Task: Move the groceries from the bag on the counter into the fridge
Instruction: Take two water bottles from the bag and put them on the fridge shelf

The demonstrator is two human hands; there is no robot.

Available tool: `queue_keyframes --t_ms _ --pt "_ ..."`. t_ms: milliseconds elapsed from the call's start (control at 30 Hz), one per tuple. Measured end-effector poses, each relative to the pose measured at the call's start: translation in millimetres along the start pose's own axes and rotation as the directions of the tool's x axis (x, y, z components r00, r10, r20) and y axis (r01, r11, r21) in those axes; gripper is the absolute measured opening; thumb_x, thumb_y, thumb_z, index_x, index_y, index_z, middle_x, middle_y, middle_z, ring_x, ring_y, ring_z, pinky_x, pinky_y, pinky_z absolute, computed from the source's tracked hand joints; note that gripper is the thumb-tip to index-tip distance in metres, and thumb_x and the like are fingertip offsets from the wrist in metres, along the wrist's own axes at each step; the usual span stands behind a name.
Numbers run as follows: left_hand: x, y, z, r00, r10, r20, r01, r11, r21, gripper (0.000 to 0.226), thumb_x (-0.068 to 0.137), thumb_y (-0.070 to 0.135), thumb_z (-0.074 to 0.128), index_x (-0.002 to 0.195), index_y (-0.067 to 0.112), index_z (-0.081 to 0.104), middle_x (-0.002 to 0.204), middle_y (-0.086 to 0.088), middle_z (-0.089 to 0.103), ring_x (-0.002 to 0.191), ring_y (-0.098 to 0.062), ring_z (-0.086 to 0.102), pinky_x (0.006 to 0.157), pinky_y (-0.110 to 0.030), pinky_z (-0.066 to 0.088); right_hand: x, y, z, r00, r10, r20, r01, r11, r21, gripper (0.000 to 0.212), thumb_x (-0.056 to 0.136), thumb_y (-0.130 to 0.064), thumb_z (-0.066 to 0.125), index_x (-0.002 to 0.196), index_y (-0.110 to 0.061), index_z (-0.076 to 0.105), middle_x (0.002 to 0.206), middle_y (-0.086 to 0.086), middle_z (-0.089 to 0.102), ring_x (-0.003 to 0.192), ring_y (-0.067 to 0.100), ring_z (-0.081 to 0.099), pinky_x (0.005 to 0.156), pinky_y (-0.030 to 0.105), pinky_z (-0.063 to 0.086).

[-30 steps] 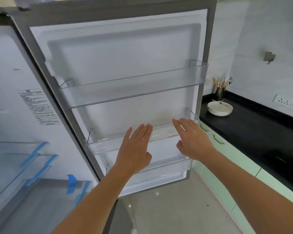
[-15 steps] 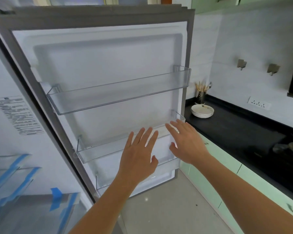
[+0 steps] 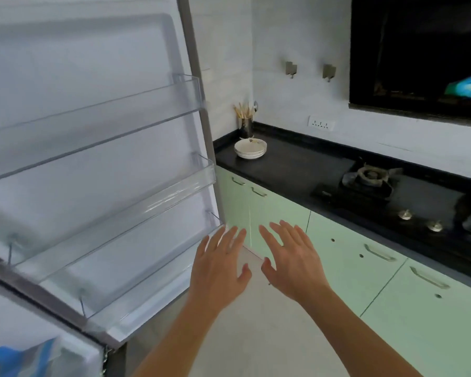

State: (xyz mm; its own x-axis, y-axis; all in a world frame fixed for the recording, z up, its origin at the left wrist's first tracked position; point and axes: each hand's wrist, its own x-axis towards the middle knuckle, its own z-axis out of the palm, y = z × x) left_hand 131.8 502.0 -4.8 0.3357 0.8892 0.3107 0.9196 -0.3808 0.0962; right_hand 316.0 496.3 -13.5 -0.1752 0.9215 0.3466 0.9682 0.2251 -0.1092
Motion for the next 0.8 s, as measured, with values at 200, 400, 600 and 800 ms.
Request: queue_keyframes --t_ms 200,400,600,800 --pt "13 37 22 0.982 0.17 0.085 -0.168 0.986 -0.021 0.069 0.087 0.049 0.052 0.149 0.027 0.034 0.154 0.003 0.041 0.142 -0.023 0.038 0.114 -0.047 0.035 -48 25 -5 0.976 0.218 -0.006 -0.218 0.973 -0.08 0.067 0.082 -0.037 0.068 0.144 -0.02 0.049 0.142 0.007 0.057 0.137 0.029 0.048 0.117 0.046 0.032" --pt "20 78 40 0.901 0.423 0.099 -0.41 0.903 -0.13 0.069 0.087 0.051 0.052 0.149 0.025 0.036 0.154 0.002 0.042 0.142 -0.023 0.039 0.115 -0.046 0.035 -108 35 -24 0.875 0.481 -0.051 -0.484 0.866 -0.126 0.067 0.081 -0.037 0.071 0.143 -0.019 0.05 0.14 0.009 0.058 0.134 0.031 0.051 0.115 0.049 0.038" --pt "-7 131 53 0.745 0.654 0.132 -0.614 0.75 -0.247 0.07 0.092 0.05 0.045 0.154 0.027 0.023 0.16 0.003 0.029 0.148 -0.021 0.025 0.12 -0.045 0.024 -190 26 -39 0.703 0.707 -0.08 -0.706 0.68 -0.197 0.067 0.085 -0.04 0.064 0.146 -0.021 0.044 0.144 0.007 0.054 0.138 0.028 0.046 0.117 0.047 0.035" --pt "-48 193 51 0.551 0.828 0.101 -0.759 0.548 -0.353 0.068 0.092 0.049 0.044 0.153 0.026 0.025 0.16 0.003 0.03 0.147 -0.021 0.026 0.12 -0.044 0.024 -280 5 -68 0.462 0.869 -0.178 -0.88 0.424 -0.214 0.066 0.084 -0.038 0.062 0.146 -0.019 0.046 0.143 0.007 0.056 0.137 0.028 0.047 0.116 0.046 0.036"
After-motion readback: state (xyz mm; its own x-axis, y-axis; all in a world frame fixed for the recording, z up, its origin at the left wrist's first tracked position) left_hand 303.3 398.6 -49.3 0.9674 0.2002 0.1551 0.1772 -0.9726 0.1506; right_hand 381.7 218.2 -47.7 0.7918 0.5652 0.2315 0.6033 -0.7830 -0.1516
